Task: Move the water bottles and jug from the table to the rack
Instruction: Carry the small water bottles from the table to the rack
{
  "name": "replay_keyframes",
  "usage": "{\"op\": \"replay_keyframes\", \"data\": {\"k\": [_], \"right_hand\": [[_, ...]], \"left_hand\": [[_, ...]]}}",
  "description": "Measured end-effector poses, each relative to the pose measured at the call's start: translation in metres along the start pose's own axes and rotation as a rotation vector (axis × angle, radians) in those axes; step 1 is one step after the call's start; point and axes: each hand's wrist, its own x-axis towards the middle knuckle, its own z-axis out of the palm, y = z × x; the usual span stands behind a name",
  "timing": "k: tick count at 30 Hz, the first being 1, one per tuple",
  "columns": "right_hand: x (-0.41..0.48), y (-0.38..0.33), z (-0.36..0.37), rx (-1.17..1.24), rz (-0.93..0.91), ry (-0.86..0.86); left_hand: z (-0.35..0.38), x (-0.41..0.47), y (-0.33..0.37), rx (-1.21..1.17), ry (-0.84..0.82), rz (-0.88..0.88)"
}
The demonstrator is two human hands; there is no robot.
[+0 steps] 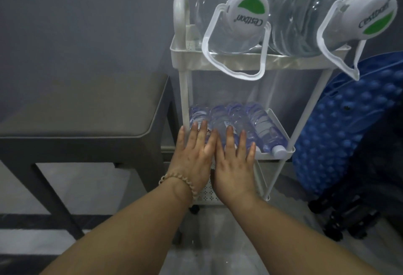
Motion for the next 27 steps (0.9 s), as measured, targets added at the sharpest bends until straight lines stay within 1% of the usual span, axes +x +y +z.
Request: {"op": "replay_keyframes", "data": {"k": [6, 9, 11, 13, 17, 20, 22, 24, 27], "right_hand": [[-0.006, 0.003, -0.007, 0.044, -0.029, -0.01], [-0.02, -0.007, -0.041, 0.051, -0.049, -0.001], [-0.031, -0.02, -0.071, 0.074, -0.066, -0.006], [-0.044, -0.038, -0.102, 0.107, -0.064, -0.003], [-0.067, -0.087, -0.193, 0.183, -0.061, -0.088], [-0.077, -0.117, -0.278, 0.177, -0.05, -0.135], [-0.084, -0.127, -0.332, 0.213, -0.029, -0.152], [-0.075, -0.139, -0.401, 0.284, -0.007, -0.099], [-0.062, -0.144, -0.481, 0.313, -0.007, -0.016]], "left_hand": [[-0.004, -0.009, 0.003, 0.022, -0.045, -0.007], [-0.011, -0.028, 0.001, 0.015, -0.07, 0.023], [-0.022, -0.044, -0.007, -0.046, -0.028, -0.006], [-0.047, -0.064, -0.016, -0.122, -0.019, -0.058], [-0.134, -0.115, -0.045, -0.192, -0.096, -0.106], [-0.223, -0.139, -0.076, -0.22, -0.157, -0.164], [-0.286, -0.146, -0.089, -0.254, -0.136, -0.205], [-0.359, -0.146, -0.11, -0.368, -0.087, -0.226], [-0.441, -0.143, -0.127, -0.432, -0.001, -0.216]]}}
